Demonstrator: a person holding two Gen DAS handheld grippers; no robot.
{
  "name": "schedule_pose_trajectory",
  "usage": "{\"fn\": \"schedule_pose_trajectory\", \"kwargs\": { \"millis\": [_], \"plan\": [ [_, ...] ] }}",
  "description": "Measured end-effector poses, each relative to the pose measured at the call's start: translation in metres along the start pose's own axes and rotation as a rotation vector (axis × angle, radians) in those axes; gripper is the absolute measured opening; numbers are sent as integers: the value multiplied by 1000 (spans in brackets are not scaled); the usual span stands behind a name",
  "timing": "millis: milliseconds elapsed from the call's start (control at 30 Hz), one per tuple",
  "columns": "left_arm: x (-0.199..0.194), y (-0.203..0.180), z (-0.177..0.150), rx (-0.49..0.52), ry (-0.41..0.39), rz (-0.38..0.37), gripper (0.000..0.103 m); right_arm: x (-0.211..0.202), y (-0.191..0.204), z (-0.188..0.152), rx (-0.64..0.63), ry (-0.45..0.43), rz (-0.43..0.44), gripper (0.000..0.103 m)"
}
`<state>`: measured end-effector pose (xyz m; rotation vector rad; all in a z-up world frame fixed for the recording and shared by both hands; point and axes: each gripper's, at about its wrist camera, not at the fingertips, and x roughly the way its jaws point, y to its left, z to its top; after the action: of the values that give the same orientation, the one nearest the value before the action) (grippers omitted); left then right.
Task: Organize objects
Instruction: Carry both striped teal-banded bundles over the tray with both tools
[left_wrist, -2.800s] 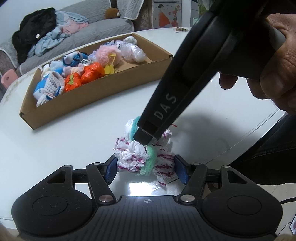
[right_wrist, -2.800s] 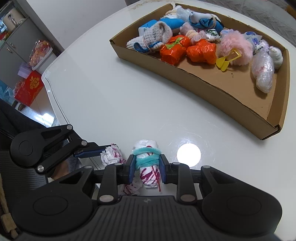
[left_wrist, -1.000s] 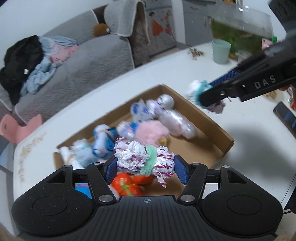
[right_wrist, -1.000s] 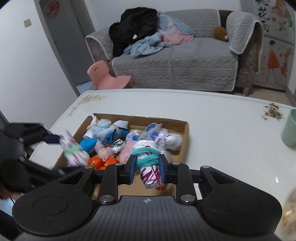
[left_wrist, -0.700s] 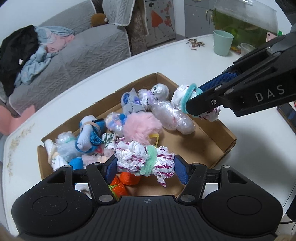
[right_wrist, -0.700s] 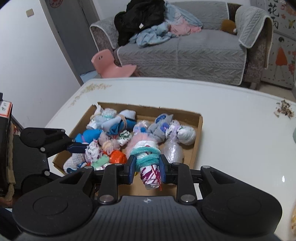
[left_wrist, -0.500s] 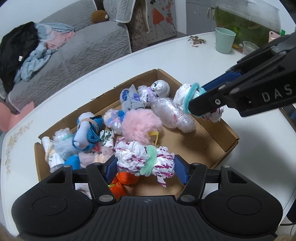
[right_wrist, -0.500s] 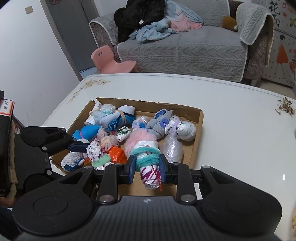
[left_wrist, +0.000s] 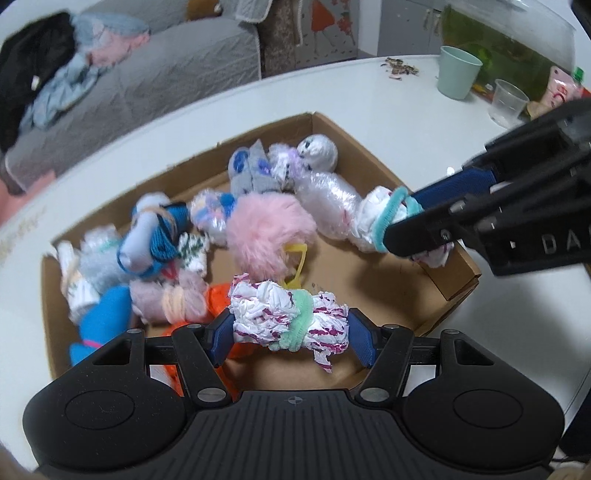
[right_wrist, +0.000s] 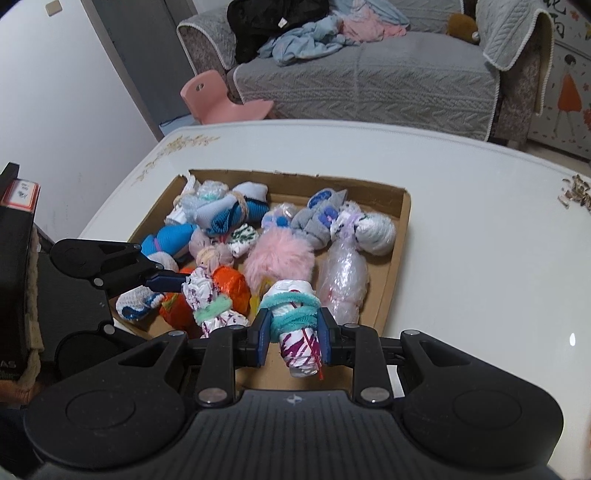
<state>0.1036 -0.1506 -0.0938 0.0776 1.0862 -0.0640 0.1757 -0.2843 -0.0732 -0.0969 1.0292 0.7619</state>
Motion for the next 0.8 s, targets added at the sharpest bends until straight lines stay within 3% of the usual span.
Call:
{"fn": "schedule_pose_trajectory", "kwargs": {
  "millis": [300,433,567,700,800],
  "plan": [
    [11,10,4,-75,17,-18,69,21,5,-2,0,66,4,24],
    [9,1,5,-39,15,-5,69,30,5,-4,0,101,-16,24],
    [3,-6,1,-16,31,-41,69,29,-1,-6,7,115,-28,25],
    [3,-8,-7,78,45,-76,69,25,-2,-7,-18,119,5,25],
    [4,6,-7,75,51,-74,68,23,-2,-9,-68,123,17,25]
  ]
}}
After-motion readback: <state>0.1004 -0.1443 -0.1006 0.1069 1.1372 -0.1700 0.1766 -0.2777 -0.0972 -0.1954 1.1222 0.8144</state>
